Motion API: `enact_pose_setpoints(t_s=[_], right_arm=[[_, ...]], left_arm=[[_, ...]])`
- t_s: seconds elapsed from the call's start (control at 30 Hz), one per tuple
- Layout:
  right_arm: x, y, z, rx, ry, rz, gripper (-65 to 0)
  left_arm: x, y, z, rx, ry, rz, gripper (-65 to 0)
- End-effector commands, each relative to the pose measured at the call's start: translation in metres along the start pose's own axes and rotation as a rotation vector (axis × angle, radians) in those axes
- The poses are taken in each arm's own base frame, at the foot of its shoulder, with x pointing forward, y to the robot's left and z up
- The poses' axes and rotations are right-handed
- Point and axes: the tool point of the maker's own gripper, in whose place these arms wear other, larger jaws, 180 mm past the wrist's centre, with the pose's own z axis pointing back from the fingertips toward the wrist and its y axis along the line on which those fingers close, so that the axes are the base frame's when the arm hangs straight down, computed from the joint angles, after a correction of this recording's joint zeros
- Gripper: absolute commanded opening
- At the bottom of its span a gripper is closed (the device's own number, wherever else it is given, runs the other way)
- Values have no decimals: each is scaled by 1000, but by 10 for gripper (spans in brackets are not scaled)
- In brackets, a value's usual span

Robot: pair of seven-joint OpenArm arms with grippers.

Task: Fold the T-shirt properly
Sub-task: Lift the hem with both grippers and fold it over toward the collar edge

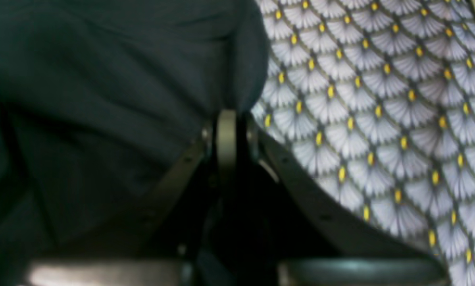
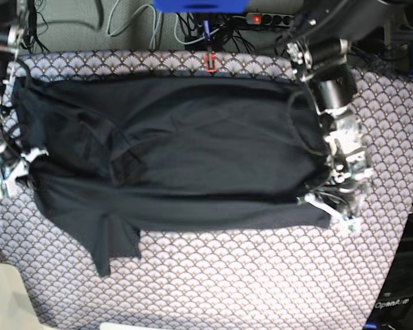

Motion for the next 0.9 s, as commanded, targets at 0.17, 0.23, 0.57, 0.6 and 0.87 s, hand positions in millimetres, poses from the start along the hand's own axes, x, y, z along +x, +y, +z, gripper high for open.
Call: enact_pose_setpoints(t_s=[0.17,0.23,0.57,0.6,0.87], right_arm=[[25,-6,36,-36,-90,101,-650],[27,1,44,-33,-106,122,-650],[43,1,90,-137,-210,127,-650],[47,-3,95,-161,-226,121,-650],[21,-25,133,-346,-211,71,-650]], left_arm=[[18,21,22,58,-56,-31,-650],[22,26,30,74,-68,-39,-650],[46,24,76,48,-65,-156,-650],[42,24,80,43,-50,-175,-650],[-2,27,102,29,26,-253,-650]])
